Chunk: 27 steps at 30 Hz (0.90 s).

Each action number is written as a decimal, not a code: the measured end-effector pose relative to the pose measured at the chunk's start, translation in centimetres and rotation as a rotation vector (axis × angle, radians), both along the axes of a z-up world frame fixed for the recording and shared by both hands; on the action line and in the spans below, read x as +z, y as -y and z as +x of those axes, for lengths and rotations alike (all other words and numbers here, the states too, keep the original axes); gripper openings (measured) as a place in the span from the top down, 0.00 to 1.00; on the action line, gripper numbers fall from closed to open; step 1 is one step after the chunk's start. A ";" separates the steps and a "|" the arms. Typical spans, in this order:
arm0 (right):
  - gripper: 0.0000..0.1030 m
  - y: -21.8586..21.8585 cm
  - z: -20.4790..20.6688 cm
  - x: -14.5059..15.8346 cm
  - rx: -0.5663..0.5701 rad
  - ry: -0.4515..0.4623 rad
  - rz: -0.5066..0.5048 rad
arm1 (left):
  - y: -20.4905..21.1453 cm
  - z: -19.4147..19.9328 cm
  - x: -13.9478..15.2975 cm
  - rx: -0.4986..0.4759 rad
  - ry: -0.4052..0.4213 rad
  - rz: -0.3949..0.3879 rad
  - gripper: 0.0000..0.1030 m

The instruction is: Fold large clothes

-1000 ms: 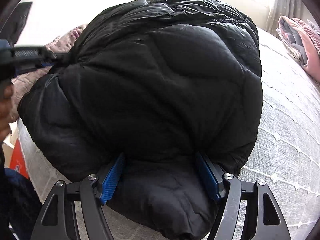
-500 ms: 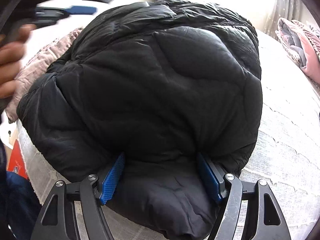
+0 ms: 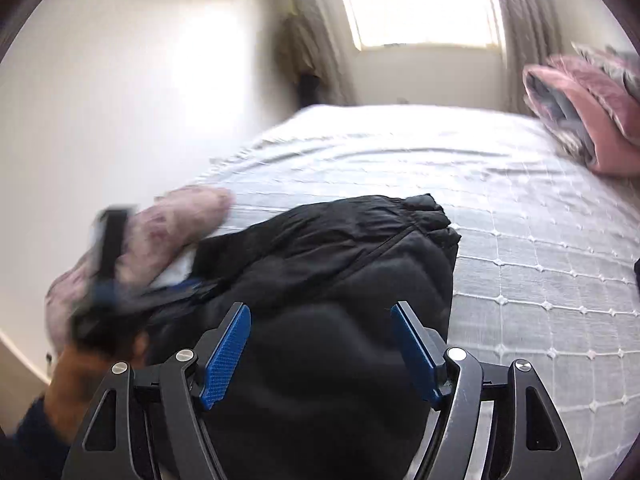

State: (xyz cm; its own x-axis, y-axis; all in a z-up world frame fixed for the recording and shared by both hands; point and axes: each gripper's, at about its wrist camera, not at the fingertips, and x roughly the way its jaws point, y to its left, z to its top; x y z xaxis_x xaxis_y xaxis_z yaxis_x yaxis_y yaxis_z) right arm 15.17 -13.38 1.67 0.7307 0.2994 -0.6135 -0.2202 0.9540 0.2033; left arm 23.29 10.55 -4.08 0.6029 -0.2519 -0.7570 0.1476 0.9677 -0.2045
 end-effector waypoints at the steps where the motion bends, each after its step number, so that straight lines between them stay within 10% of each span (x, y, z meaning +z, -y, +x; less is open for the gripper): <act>1: 0.31 0.0 2.2 -0.7 -0.017 -0.035 0.010 | 0.0 0.1 -0.1 0.000 0.001 0.005 0.65; 12: 0.34 -4.3 12.3 -8.5 -0.055 -0.255 -0.154 | -0.8 2.4 -1.6 0.046 -0.006 0.007 0.65; 27: 0.33 -3.7 11.4 -8.3 -0.046 -0.260 -0.211 | -0.3 1.9 -2.2 0.021 0.019 0.035 0.65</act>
State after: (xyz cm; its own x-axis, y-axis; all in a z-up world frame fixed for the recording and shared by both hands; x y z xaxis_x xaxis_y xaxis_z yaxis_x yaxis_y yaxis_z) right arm 26.54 -9.72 -6.62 0.5517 0.1162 -0.8259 -0.1428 0.9888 0.0438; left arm 25.22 10.85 -6.29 0.6219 -0.2125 -0.7537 0.1305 0.9771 -0.1678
